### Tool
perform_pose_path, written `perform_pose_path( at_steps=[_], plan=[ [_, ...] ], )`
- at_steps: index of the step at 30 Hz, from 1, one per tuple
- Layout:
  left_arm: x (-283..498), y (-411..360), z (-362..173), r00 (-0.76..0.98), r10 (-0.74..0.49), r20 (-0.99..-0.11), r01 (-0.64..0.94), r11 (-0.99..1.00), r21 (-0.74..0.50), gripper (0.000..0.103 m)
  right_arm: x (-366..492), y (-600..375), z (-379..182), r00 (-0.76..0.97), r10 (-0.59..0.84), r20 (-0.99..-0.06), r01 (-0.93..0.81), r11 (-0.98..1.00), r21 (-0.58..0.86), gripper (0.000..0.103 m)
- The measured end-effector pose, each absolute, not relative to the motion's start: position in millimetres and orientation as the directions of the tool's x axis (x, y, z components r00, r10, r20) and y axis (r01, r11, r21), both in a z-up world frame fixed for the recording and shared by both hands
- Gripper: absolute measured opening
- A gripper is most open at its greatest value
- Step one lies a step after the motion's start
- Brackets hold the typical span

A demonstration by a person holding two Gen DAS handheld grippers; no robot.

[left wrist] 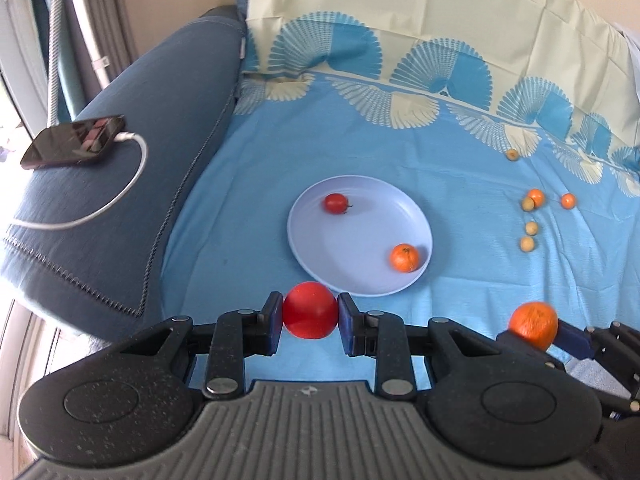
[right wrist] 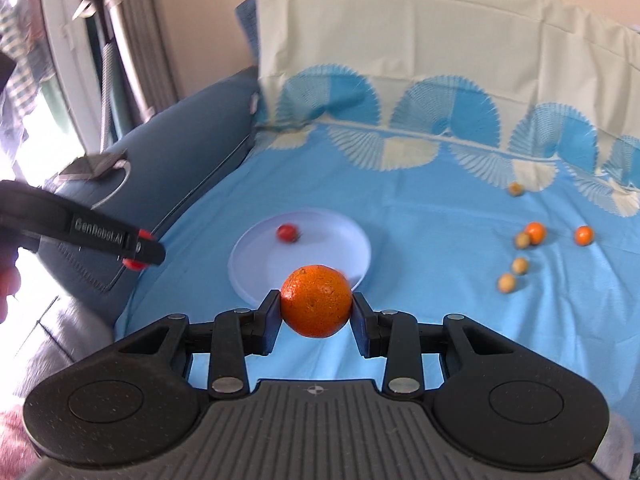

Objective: Organize fruits
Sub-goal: 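Carry both fruits over the plate and release them from both tools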

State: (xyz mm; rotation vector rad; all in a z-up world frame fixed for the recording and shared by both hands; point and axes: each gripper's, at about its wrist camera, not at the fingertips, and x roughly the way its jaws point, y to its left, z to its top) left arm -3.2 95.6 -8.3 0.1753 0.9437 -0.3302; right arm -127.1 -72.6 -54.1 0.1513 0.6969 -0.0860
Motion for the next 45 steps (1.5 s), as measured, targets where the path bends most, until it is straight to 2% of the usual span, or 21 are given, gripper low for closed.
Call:
perform_pose_path(
  at_steps=[17,45],
  plan=[
    [-12,116,-9,0.551,-0.216,-0.806,0.330,0.943,-0.027,0.032,-136,-47,-47,0.766,-0.058,-0.640,0.099,0.995,0.030,0.038],
    [15,117,-10,0.553,-0.198,-0.809,0.292,0.956,-0.035,0.032,-120,-63,-48,0.764,-0.083,-0.640,0.132,0.991,0.030,0.038]
  ],
)
